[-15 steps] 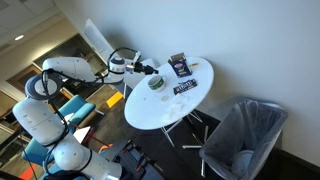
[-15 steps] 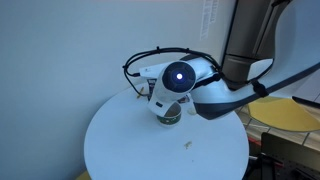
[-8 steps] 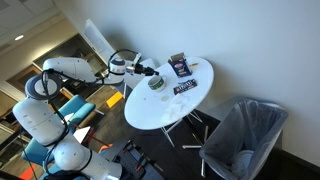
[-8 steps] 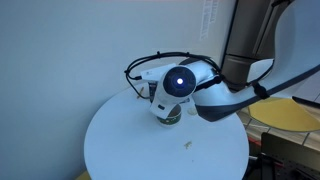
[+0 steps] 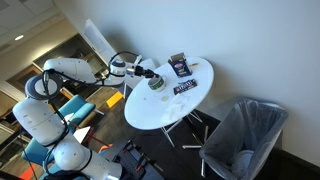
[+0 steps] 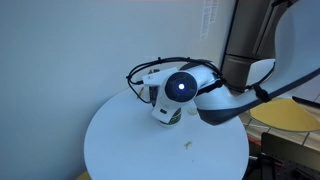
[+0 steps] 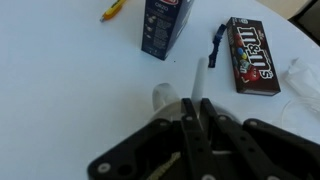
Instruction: Pick up the spoon, scoop some contents from the cup and put it on the table.
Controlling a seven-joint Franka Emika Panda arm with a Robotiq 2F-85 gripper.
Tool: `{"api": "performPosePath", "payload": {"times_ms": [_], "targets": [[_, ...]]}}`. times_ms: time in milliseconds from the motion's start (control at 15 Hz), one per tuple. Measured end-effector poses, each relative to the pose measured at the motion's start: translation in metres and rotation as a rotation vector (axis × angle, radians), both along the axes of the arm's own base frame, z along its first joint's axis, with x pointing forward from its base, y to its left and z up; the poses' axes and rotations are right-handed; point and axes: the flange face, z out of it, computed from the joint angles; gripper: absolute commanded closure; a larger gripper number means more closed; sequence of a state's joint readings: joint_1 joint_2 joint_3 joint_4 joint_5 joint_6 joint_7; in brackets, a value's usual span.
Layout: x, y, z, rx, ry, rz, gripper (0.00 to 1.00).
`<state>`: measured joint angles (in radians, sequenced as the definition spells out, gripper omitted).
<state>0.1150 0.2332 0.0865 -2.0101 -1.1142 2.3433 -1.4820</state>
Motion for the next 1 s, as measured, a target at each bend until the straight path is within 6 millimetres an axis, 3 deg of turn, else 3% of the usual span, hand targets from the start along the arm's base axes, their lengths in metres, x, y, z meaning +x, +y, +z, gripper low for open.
{"api": "performPosePath", "payload": {"times_ms": [1000], "targets": [[0.002, -0.018, 0.006, 0.152, 0.017, -0.145, 0.97]]}}
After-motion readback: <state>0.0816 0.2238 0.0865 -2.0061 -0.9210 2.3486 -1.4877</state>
